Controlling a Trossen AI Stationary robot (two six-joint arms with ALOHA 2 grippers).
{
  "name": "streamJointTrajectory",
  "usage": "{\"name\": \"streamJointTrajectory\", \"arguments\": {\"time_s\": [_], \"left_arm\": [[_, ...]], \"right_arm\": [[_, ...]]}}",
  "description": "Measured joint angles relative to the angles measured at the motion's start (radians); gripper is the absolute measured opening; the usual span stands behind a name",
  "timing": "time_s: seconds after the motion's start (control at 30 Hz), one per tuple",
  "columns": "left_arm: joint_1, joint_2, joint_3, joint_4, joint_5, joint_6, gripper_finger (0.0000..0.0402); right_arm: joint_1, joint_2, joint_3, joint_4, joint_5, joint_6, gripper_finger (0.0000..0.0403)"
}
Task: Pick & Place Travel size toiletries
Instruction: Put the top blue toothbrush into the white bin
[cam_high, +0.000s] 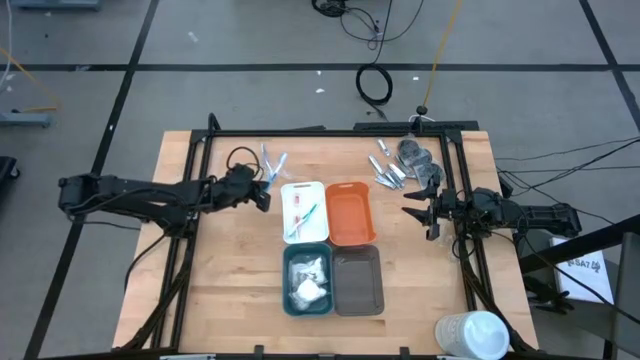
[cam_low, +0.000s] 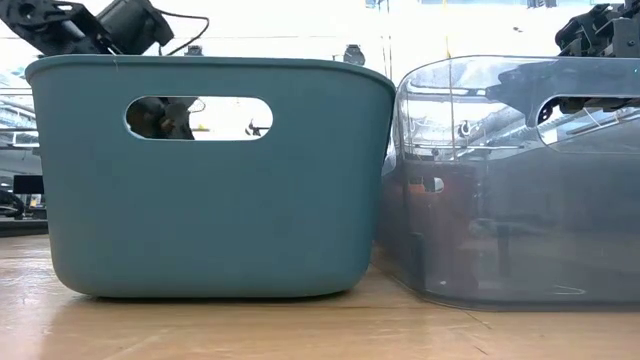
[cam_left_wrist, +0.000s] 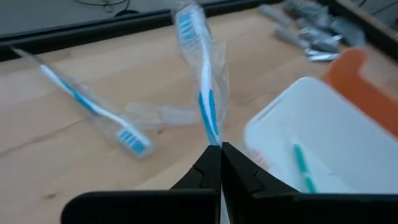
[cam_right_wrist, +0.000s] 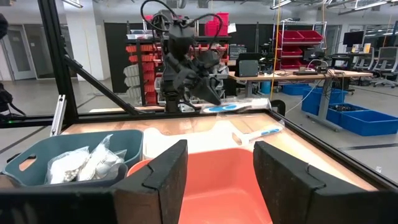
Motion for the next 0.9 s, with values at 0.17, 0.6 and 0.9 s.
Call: {"name": "streamJointTrajectory", "arguments": {"time_s": [0.17,0.6,0.9], "left_arm": [[-0.059,-0.042,0.0,0.035,-0.015,-0.036,0.0],[-0.225,0.059,0.0,0.333,-0.023,0.03,0.0],[-0.309,0.199,0.0,0.483,-0.022,0.002,0.0]], "right_arm": [[0.0,0.0,0.0,0.0,0.0,0.0,0.0172],[0.0,0.0,0.0,0.0,0.0,0.0,0.0172],[0.0,0.0,0.0,0.0,0.0,0.0,0.0173]]}}
